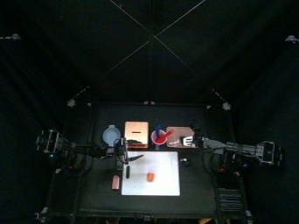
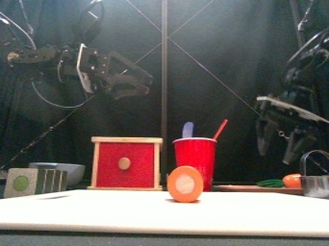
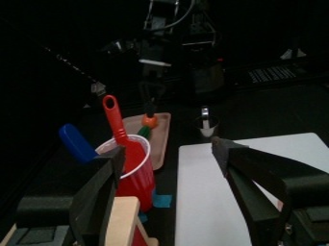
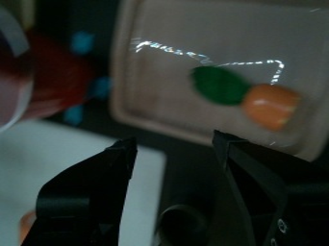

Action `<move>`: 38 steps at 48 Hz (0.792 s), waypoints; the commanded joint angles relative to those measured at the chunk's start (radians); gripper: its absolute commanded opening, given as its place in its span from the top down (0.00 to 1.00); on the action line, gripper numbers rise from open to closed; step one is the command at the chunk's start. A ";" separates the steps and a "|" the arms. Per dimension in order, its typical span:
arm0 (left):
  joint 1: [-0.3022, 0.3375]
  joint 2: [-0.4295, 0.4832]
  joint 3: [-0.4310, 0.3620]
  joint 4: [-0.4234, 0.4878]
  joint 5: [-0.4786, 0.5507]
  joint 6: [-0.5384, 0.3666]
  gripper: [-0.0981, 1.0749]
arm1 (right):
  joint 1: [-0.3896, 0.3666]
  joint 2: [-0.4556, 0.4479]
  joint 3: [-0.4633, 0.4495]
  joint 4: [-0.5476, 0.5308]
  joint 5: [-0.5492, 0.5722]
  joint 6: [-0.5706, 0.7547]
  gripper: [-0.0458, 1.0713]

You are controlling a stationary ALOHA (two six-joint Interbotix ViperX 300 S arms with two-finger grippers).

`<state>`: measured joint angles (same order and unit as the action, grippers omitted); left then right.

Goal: Place carrot bottom on plate

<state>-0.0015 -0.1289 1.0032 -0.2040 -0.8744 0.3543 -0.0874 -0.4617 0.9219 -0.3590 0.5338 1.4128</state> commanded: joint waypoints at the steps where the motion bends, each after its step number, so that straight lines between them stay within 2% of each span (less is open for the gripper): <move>1: -0.002 -0.006 -0.035 0.000 -0.006 -0.002 0.04 | 0.080 0.081 -0.091 -0.002 -0.011 -0.005 0.12; 11: -0.003 -0.006 -0.037 0.000 -0.006 0.000 0.04 | 0.190 0.319 -0.247 -0.008 -0.071 -0.049 0.12; 24: -0.008 -0.008 -0.032 0.002 -0.006 0.000 0.04 | 0.281 0.503 -0.393 0.012 -0.072 -0.069 0.12; 31: -0.017 -0.009 -0.026 0.000 -0.006 -0.002 0.04 | 0.298 0.558 -0.451 0.135 -0.066 -0.069 0.12; 38: -0.026 -0.009 -0.021 0.002 -0.006 0.000 0.04 | 0.299 0.601 -0.506 0.308 -0.005 -0.061 0.12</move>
<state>-0.0230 -0.1289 0.9956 -0.2040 -0.8759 0.3528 0.2102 0.1473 0.4633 -0.1227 0.5031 1.3484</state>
